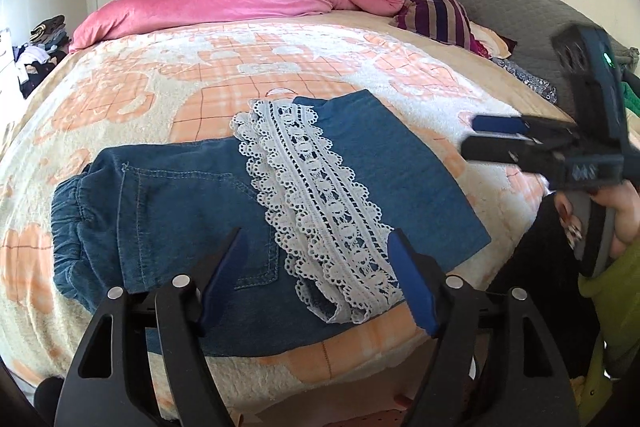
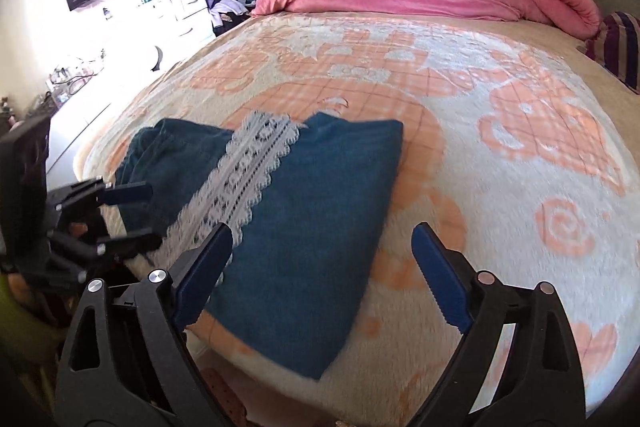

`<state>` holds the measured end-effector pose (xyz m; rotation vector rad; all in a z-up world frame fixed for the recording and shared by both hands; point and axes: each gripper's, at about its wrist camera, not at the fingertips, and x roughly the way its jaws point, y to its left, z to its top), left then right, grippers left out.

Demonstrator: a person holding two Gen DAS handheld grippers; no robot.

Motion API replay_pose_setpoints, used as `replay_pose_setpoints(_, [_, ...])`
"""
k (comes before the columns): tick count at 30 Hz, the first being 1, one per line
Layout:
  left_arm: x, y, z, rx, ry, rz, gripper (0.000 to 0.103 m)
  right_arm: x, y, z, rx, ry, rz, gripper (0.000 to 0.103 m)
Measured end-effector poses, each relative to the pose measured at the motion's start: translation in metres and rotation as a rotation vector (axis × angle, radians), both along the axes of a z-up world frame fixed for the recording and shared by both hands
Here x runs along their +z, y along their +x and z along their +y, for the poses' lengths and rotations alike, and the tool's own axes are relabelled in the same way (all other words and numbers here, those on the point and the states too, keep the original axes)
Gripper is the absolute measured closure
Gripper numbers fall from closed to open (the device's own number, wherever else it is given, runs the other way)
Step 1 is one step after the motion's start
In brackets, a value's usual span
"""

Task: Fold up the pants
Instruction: 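Release the lace edge onto the pants and open both tools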

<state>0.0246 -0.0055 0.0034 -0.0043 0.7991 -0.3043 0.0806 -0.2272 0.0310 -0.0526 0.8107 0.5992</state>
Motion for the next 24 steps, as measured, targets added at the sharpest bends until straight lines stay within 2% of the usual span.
replay_pose_setpoints(4, [-0.002,0.001,-0.004,-0.011,0.002,0.006,0.032,-0.001,0.026,0.019,0.039,0.002,0.028,0.016])
replay_pose_setpoints(8, [-0.005,0.002,-0.004,-0.013,-0.003,0.013,0.032,-0.017,0.051,0.044,0.089,0.005,0.103,0.016])
replay_pose_setpoints(15, [-0.016,0.008,0.002,0.003,-0.005,0.046,0.032,-0.037,0.087,0.085,0.126,-0.032,0.161,0.016])
replay_pose_setpoints(21, [-0.033,0.017,0.012,0.021,-0.020,0.097,0.032,-0.056,0.108,0.116,0.141,-0.151,0.177,0.015])
replay_pose_setpoints(24, [-0.038,0.018,0.015,0.021,-0.037,0.101,0.032,-0.066,0.111,0.119,0.139,-0.157,0.187,0.010])
